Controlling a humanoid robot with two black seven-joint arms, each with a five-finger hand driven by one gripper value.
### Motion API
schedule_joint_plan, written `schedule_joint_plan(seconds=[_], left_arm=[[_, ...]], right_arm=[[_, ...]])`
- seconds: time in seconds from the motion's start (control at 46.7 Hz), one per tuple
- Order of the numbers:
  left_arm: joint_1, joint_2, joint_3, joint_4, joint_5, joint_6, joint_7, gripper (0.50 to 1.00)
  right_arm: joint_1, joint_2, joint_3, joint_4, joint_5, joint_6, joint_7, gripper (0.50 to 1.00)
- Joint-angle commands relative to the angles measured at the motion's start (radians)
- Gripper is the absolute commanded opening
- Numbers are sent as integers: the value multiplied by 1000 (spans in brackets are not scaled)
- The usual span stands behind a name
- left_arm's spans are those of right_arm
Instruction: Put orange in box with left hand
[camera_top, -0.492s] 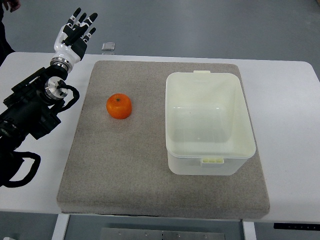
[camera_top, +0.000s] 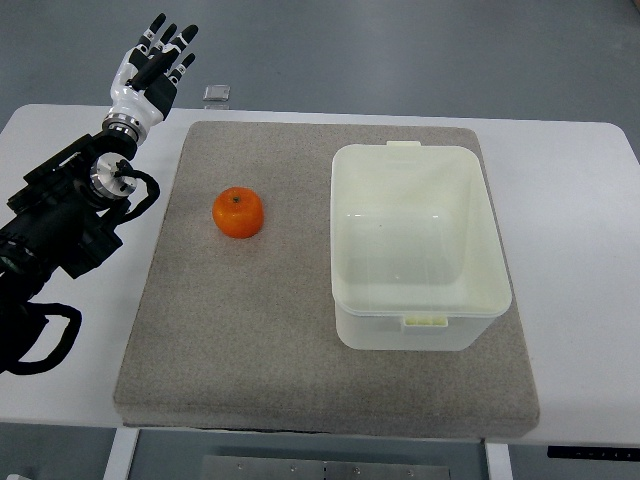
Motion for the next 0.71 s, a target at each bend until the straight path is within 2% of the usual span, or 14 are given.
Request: schedule_joint_plan(seconds=[0.0, 0.3, 0.578, 0.685], left_arm=[[1, 1, 0, 0, 2, 2, 0, 992], [0, 7, 51, 0, 28, -8, 8, 992], [-65, 30, 408, -12, 51, -15, 19, 992], [-109, 73, 512, -44, 52, -38, 23, 990]], right_arm=[[0, 0, 0, 0, 0, 0, 1, 926], [0, 0, 0, 0, 0, 0, -1, 926], [0, 0, 0, 0, 0, 0, 1, 926], [0, 0, 0, 0, 1, 0, 1, 926]])
